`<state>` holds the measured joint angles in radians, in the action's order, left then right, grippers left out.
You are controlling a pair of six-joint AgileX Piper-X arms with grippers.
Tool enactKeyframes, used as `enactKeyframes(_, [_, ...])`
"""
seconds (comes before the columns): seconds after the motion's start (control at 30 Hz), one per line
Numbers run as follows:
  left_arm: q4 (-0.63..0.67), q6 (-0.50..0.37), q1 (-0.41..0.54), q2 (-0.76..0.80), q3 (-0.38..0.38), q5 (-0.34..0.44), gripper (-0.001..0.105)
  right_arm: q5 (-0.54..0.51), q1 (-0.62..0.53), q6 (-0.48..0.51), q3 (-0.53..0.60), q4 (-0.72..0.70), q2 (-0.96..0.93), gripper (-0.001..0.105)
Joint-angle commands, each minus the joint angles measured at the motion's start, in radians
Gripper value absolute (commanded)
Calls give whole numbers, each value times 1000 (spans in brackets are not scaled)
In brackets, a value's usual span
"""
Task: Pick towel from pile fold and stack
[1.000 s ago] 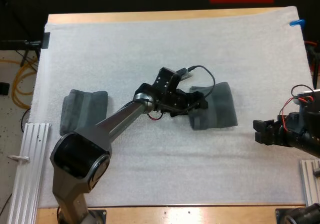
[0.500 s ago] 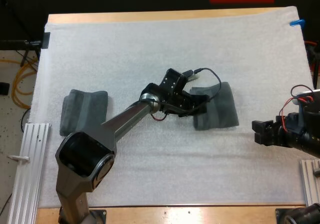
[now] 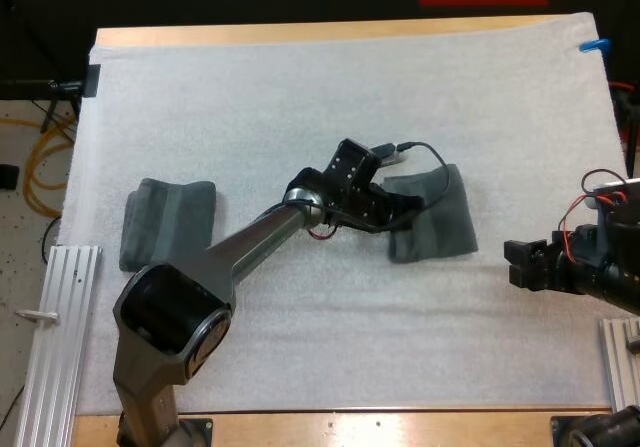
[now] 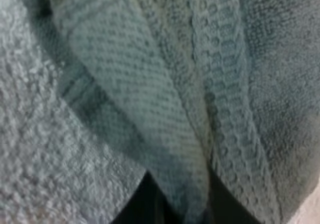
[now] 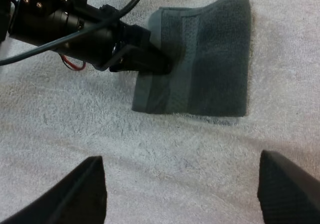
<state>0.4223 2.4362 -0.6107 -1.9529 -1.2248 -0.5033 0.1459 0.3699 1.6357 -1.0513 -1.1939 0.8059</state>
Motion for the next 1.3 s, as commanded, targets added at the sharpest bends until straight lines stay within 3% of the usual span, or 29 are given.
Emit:
enactKeyframes(0.0, [31, -45, 7, 3, -16, -5, 0, 14, -4, -2, -2, 7, -1, 62])
enactKeyframes(0.23, [258, -313, 87, 54, -87, 30, 0, 39, -4, -2, -2, 18, -1, 62])
enactKeyframes(0.33, [350, -445, 144, 98, -105, 86, 0, 95, -4, -2, -2, 43, -1, 62])
enactKeyframes(0.5, [512, -655, 248, 182, -109, 244, 0, 125, -4, -20, -2, 105, -1, 62])
enactKeyframes(0.7, [713, -841, 380, 236, -109, 378, 0, 154, -4, -37, -2, 122, -1, 62])
enactKeyframes(0.87, [770, -870, 472, 297, -109, 466, 0, 235, -4, -32, -2, 120, -1, 62])
enactKeyframes(1.27, [818, -909, 644, 360, -107, 466, 0, 245, -4, -40, -2, 120, 23, 62])
